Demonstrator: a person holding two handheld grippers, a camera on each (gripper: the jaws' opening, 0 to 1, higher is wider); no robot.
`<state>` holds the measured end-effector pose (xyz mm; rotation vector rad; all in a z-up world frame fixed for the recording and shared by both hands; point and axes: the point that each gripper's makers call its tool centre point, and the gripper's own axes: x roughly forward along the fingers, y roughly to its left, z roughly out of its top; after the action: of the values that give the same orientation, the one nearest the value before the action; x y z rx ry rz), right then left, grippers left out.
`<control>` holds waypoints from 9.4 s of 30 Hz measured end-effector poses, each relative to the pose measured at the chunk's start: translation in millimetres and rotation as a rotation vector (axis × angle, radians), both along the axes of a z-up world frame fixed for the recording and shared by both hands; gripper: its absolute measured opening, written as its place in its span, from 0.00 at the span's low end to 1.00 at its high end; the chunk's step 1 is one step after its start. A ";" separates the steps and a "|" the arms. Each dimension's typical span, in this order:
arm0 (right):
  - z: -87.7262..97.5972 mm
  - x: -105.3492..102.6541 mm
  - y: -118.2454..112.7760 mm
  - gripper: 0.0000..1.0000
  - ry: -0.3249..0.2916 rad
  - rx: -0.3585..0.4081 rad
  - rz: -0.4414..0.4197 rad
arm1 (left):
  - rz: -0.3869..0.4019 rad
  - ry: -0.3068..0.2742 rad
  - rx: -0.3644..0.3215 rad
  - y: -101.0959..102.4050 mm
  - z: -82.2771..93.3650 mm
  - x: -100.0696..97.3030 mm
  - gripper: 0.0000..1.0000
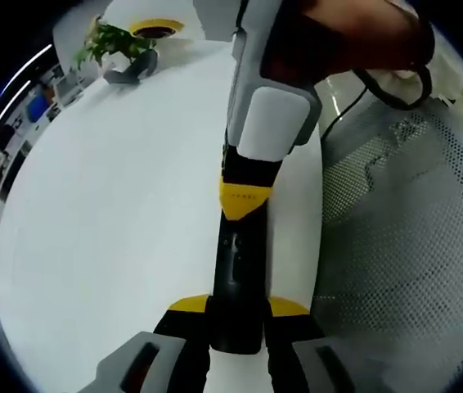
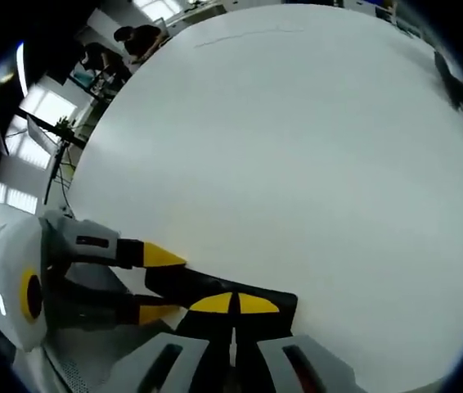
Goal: Press the specified remote control buttons in sequence, fully releasing each button before pressing the next.
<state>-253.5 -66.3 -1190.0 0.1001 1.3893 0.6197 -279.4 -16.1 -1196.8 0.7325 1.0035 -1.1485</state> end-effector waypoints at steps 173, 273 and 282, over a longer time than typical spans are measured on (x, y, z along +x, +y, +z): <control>-1.2 -16.2 -5.7 0.00 0.001 -0.027 0.067 | 0.042 0.003 0.001 -0.2 -0.5 1.4 0.24; -1.7 2.9 25.8 0.00 0.043 -0.065 0.124 | 0.029 -0.033 -0.089 -1.4 1.3 2.3 0.24; -3.6 5.1 27.0 0.00 0.055 -0.048 0.100 | 0.039 -0.031 -0.090 -0.7 0.8 2.6 0.24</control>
<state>-248.4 -39.3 -1193.6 0.0092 1.4687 0.6701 -276.8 -16.9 -1196.0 0.6544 0.9300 -1.1373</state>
